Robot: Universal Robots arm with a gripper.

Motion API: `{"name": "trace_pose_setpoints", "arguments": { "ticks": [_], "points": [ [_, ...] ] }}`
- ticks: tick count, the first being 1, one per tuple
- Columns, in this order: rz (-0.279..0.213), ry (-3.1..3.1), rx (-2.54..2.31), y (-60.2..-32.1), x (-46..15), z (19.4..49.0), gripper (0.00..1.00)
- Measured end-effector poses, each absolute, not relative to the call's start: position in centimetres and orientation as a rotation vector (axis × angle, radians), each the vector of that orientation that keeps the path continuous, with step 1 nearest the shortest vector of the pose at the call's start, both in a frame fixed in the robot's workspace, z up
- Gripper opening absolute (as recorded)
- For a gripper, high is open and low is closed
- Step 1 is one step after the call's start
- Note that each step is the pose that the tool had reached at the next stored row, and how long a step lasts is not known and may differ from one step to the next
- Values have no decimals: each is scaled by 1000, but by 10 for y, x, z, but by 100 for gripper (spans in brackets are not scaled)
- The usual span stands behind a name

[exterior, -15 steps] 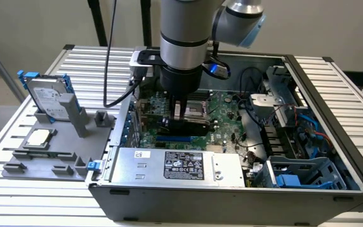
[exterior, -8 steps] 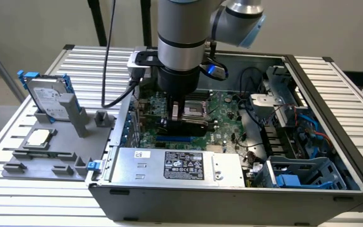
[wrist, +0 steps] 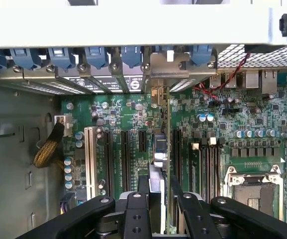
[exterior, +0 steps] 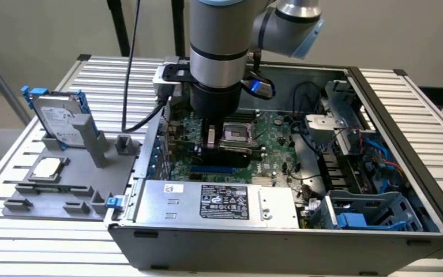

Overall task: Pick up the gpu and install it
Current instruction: 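Insert the gpu into the slot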

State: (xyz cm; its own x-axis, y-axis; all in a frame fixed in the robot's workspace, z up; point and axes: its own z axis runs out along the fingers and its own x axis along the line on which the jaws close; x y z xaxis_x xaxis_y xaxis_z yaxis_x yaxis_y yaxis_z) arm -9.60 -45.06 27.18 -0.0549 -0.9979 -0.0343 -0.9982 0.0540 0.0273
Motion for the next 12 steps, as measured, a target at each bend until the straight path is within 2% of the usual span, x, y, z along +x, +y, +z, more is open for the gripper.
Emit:
{"name": "trace_pose_setpoints", "arguments": {
  "ticks": [12],
  "points": [
    [68,2276,-2155,-450,-96,267,27]
  ]
}}
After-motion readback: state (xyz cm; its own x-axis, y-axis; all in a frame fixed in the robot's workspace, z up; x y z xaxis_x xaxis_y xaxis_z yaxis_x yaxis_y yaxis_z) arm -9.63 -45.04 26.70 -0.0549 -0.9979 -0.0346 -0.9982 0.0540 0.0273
